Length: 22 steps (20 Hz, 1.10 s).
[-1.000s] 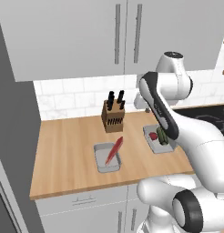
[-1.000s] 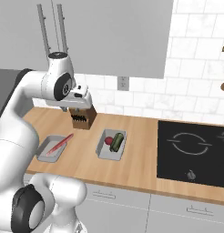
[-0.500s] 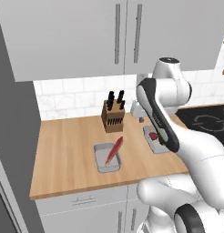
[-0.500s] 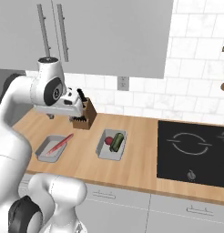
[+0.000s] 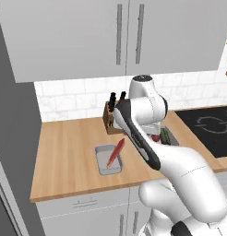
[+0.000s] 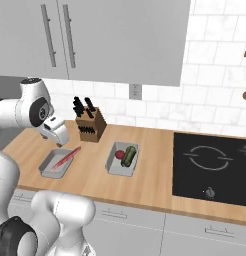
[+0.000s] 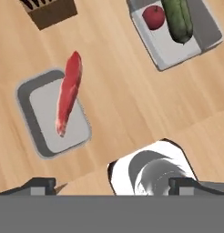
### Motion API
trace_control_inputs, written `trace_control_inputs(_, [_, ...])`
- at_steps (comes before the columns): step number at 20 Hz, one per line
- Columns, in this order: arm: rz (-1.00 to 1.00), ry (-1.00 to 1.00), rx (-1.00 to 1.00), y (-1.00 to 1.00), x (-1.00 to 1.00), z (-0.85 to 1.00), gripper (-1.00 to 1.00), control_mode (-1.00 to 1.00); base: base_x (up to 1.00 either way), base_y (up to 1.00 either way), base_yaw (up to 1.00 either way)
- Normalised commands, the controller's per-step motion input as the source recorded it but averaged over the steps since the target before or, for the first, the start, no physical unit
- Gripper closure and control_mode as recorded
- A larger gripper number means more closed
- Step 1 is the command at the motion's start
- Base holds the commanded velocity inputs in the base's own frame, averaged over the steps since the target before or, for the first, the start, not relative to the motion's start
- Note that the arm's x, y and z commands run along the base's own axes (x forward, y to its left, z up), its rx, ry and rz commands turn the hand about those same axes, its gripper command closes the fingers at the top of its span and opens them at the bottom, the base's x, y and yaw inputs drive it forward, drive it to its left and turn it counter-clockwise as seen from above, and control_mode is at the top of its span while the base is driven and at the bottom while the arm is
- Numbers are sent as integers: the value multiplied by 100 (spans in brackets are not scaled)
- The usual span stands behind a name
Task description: Take the meat container that has the steak and place it on the second highest rack of the freezer. Then take the vegetable container that has the tomato and cucumber and place it on the highest rack of the freezer.
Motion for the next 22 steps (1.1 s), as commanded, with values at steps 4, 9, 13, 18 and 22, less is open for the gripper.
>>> trace_control_inputs(4, [-85,3,0,32,0,-38,-100,-100,0,0,0])
trace_control_inputs(9, [-84,5,4,22,0,-39,-100,-100,0,0,0])
trace_control_inputs(13, [-81,5,11,15,0,-36,-100,-100,0,0,0])
trace_control_inputs(18, [-67,1,7,16,0,-29,-100,-100,0,0,0])
trace_control_inputs(22, [-24,0,0,39,1,-10,-100,-100,0,0,0])
